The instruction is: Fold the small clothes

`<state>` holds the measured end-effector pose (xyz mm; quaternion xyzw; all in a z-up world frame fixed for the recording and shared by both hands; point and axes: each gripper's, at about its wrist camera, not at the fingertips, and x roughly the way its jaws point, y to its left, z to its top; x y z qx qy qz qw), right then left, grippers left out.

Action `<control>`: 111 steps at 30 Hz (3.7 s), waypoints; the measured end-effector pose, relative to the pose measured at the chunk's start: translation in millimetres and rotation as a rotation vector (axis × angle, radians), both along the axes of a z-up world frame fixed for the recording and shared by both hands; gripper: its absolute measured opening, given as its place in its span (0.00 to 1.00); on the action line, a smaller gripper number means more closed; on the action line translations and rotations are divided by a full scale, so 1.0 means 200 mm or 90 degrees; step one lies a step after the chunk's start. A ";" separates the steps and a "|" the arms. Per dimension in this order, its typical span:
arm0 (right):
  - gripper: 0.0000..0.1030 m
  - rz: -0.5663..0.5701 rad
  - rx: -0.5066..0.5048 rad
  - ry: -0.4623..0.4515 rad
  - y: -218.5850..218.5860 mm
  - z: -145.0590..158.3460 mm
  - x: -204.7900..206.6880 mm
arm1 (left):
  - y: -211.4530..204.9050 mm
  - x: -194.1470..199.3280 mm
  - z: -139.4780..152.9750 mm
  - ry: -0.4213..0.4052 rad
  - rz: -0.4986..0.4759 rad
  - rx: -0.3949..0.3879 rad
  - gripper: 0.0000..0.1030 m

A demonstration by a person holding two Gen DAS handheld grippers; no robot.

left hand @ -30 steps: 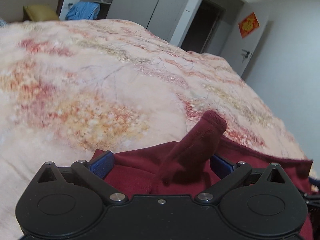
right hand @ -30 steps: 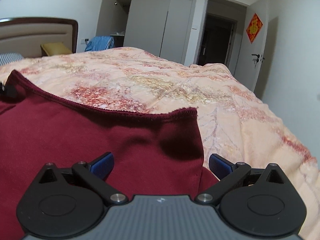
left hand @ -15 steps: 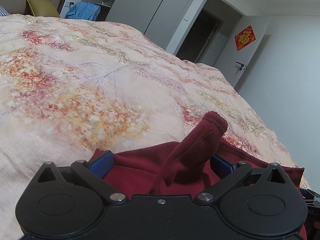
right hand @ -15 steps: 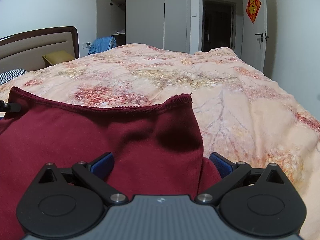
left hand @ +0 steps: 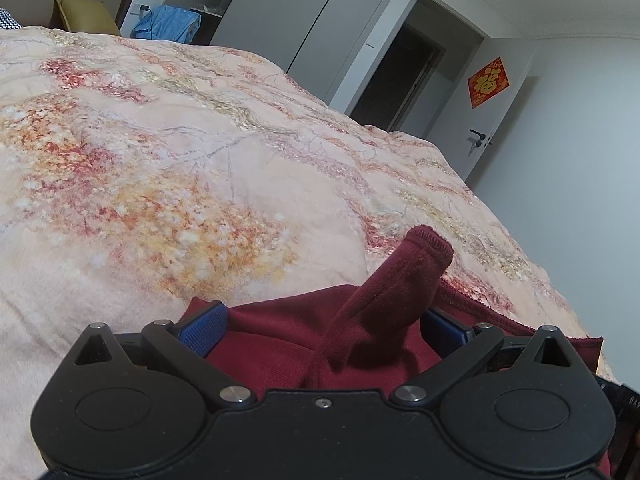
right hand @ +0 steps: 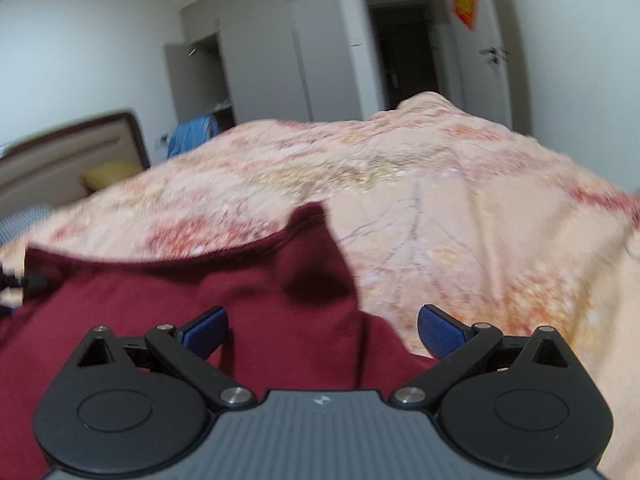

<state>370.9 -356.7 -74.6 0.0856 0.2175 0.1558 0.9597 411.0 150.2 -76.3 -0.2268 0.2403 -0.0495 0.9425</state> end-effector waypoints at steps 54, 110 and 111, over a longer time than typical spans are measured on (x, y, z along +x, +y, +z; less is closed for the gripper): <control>1.00 -0.030 0.034 0.041 -0.03 0.00 0.03 | -0.18 -0.93 0.26 0.100 0.144 0.031 0.99; 1.00 0.008 -0.168 -0.137 0.81 -0.14 -0.76 | -0.28 -0.95 0.05 0.117 0.145 0.040 0.99; 1.00 0.010 -0.164 -0.136 0.81 -0.14 -0.76 | -0.28 -0.96 0.05 0.116 0.148 0.040 0.99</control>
